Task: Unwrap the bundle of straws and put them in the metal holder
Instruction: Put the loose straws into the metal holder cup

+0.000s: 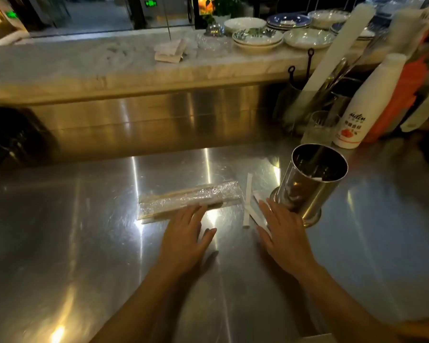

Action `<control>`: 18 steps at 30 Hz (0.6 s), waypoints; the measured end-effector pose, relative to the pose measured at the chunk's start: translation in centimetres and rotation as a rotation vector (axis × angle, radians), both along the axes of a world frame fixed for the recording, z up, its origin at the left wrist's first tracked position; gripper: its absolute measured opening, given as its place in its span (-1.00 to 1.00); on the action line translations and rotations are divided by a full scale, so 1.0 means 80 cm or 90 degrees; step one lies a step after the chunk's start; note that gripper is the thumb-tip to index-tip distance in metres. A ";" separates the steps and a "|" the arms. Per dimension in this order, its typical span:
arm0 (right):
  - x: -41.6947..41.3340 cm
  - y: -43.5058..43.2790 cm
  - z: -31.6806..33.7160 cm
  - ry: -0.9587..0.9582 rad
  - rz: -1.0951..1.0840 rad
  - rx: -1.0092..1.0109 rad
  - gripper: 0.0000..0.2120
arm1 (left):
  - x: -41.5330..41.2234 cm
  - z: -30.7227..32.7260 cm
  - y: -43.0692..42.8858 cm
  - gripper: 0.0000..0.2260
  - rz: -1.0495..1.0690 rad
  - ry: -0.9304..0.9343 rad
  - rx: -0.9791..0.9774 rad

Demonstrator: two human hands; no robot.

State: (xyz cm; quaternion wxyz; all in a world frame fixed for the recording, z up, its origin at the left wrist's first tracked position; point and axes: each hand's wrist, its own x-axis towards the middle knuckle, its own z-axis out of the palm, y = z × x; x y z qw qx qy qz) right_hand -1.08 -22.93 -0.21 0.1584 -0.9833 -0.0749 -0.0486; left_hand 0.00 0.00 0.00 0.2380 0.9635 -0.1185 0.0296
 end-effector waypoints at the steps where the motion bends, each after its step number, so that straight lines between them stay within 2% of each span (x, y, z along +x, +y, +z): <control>1: -0.002 -0.001 -0.006 0.030 -0.011 0.002 -0.49 | -0.001 -0.008 0.003 -0.51 -0.007 0.020 0.011; 5: -0.008 -0.001 -0.023 0.057 -0.020 -0.010 -0.51 | -0.012 -0.039 0.012 -0.48 -0.002 0.047 0.057; 9: -0.011 0.003 -0.030 0.035 -0.034 -0.013 -0.59 | -0.015 -0.053 0.014 -0.42 -0.003 0.020 0.088; 13: -0.007 0.007 -0.032 0.028 -0.042 -0.032 -0.71 | -0.013 -0.059 0.015 -0.39 -0.006 0.015 0.082; 18: 0.007 0.011 -0.018 0.078 -0.030 -0.076 -0.73 | -0.014 -0.060 0.016 -0.40 -0.003 0.003 0.078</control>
